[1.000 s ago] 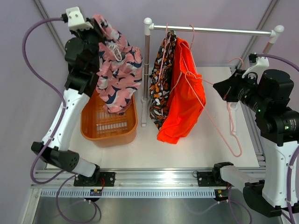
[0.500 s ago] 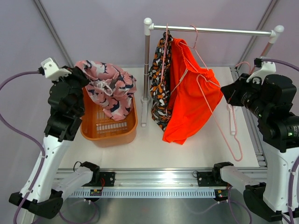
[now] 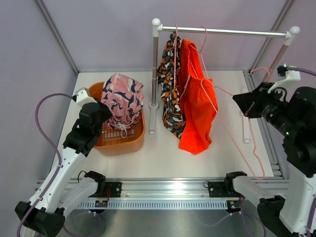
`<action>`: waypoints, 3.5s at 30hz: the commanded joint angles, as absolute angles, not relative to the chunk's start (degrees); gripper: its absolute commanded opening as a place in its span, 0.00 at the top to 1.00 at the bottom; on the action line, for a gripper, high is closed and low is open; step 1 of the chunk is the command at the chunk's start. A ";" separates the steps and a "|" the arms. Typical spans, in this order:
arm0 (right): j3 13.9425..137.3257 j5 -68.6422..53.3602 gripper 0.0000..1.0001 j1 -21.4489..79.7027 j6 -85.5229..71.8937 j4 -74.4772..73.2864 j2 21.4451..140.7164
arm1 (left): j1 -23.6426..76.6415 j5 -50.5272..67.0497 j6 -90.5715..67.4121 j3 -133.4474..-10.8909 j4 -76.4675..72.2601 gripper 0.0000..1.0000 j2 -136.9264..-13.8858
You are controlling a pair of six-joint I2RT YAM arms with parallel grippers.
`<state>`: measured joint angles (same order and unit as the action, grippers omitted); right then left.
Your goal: Remove the shorts from the hanger
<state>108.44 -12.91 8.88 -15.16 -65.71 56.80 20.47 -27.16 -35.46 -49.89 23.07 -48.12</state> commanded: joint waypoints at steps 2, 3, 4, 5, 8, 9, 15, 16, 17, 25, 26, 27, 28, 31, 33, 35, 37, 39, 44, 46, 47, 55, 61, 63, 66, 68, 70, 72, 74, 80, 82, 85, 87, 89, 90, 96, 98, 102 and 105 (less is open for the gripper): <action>116.01 -8.36 1.00 9.05 -13.45 -69.08 56.95 | 20.65 -22.68 -39.46 -46.68 21.62 0.68 -46.93; 117.49 -5.91 1.00 9.05 -13.71 -69.08 56.78 | 20.65 -21.72 -39.55 -46.41 21.80 0.56 -47.11; 118.12 -4.84 1.00 9.14 -13.80 -69.00 56.52 | 20.65 -21.45 -39.46 -46.15 21.71 0.50 -47.02; 118.73 -3.88 1.00 9.14 -13.97 -68.99 56.17 | 20.65 -21.18 -39.38 -45.88 21.71 0.45 -47.02; 120.32 -0.45 1.00 9.05 -13.36 -70.13 57.03 | 20.65 -19.17 -38.50 -45.62 21.53 0.22 -46.58; 120.32 1.82 1.00 9.05 -13.19 -70.57 57.48 | 20.65 -17.68 -37.97 -45.88 21.45 0.18 -46.67; 117.24 5.26 1.00 9.05 -9.85 -67.06 62.30 | 20.65 -11.01 -37.00 -48.34 24.08 0.01 -46.32; 117.94 6.49 1.00 9.05 -9.23 -66.71 63.71 | 20.65 -10.20 -37.26 -48.34 24.43 0.01 -45.80; 118.65 7.63 1.00 9.05 -8.88 -66.53 66.77 | 20.65 -9.50 -37.53 -48.34 24.78 0.01 -45.18; 131.74 3.18 1.00 5.64 -6.68 -61.28 82.17 | 20.74 -1.33 -36.57 -49.04 27.77 0.01 -38.94; 132.36 2.21 1.00 5.19 -6.85 -60.56 84.53 | 20.74 -0.45 -36.30 -49.39 27.95 0.01 -38.59; 133.58 0.54 1.00 4.75 -6.86 -59.69 85.68 | 20.74 1.82 -36.04 -49.92 28.47 0.01 -38.24; 133.85 0.27 1.00 3.70 -6.86 -57.59 86.48 | 20.83 2.37 -35.25 -50.27 28.91 0.01 -37.45; 135.88 -2.89 1.00 2.03 -6.51 -55.38 90.08 | 20.83 2.99 -33.50 -51.15 30.85 0.01 -35.34; 135.62 -5.96 1.00 1.23 -6.07 -53.45 91.67 | 20.83 3.42 -32.44 -51.50 31.99 0.01 -34.55; 135.96 -6.24 1.00 1.14 -5.28 -51.60 93.15 | 20.83 4.04 -30.94 -51.77 32.69 0.01 -33.84; 135.88 -6.50 1.00 0.97 -4.92 -50.37 94.21 | 20.83 4.13 -29.63 -51.51 33.75 0.01 -33.49; 136.31 -7.38 1.00 0.79 -4.31 -50.18 95.88 | 20.83 3.87 -29.01 -51.15 34.10 0.01 -32.70; 136.67 -9.22 1.00 0.44 -3.34 -49.40 99.57 | 20.83 4.04 -25.85 -50.54 35.50 0.01 -32.17; 137.37 -9.32 1.00 0.44 -3.43 -49.66 101.24 | 20.83 3.60 -23.83 -50.36 36.65 0.01 -31.64; 137.72 -8.97 1.00 0.44 -3.69 -49.66 101.68 | 20.83 2.91 -23.30 -50.10 37.43 0.01 -31.47; 137.99 -4.75 1.00 0.44 -5.18 -52.82 102.22 | 20.83 2.64 -20.31 -48.87 39.46 0.01 -30.76; 132.02 1.39 0.98 0.44 -6.06 -53.53 97.31 | 20.83 0.88 -18.20 -49.13 41.31 0.01 -30.15; 129.38 2.81 0.95 0.44 -5.63 -53.09 96.16 | 20.83 1.84 -17.84 -49.31 41.13 0.01 -29.88; 127.97 2.99 0.88 0.53 -5.19 -53.52 95.01 | 20.83 2.02 -18.02 -48.87 40.78 0.01 -29.88; 127.18 3.16 0.84 0.44 -5.27 -53.44 94.22 | 20.83 2.02 -18.19 -48.43 40.34 0.01 -29.88; 126.04 3.43 0.72 0.44 -5.62 -53.00 92.91 | 20.83 2.11 -18.37 -47.99 40.17 0.01 -29.45; 125.86 3.87 0.64 0.44 -5.97 -52.73 92.29 | 20.83 2.02 -18.46 -47.55 39.81 0.01 -29.01; 125.77 3.96 0.59 0.44 -6.15 -53.08 91.41 | 20.83 1.85 -18.54 -47.20 39.38 0.01 -28.39; 125.25 7.46 0.50 0.44 -7.29 -55.02 88.07 | 20.83 1.32 -18.81 -46.14 38.67 0.01 -26.02; 125.16 7.82 0.48 0.44 -8.35 -56.33 86.06 | 20.83 0.97 -18.90 -45.36 38.41 0.01 -25.14; 125.16 3.79 0.41 0.44 -9.23 -58.09 82.55 | 20.83 0.26 -18.98 -43.95 37.27 0.01 -24.17; 125.24 -3.05 0.41 0.44 -10.02 -59.32 81.13 | 20.83 0.26 -18.90 -44.03 37.27 0.01 -23.64; 125.51 -4.57 0.41 4.27 -9.59 -60.90 79.90 | 20.83 0.26 -18.90 -43.77 37.18 0.01 -23.29; 125.42 -3.70 0.41 6.48 -9.32 -61.26 79.63 | 20.83 0.18 -18.90 -43.77 37.09 0.01 -23.12; 122.17 -0.53 0.40 16.51 -9.49 -57.14 80.85 | 20.83 0.26 -18.81 -43.51 36.91 0.01 -22.33; 121.47 0.35 0.40 17.31 -9.14 -54.86 82.17 | 20.83 0.52 -18.72 -43.42 36.74 0.01 -22.41; 117.70 1.49 0.40 18.28 -7.82 -45.81 83.41 | 20.83 2.19 -18.46 -43.24 36.21 0.01 -22.41; 115.49 3.69 0.39 18.28 -6.77 -39.48 84.28 | 20.83 3.34 -18.37 -43.07 35.77 0.01 -22.67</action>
<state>116.29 0.97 17.72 -8.58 -49.87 84.07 20.62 1.45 -19.27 -43.46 39.11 -22.92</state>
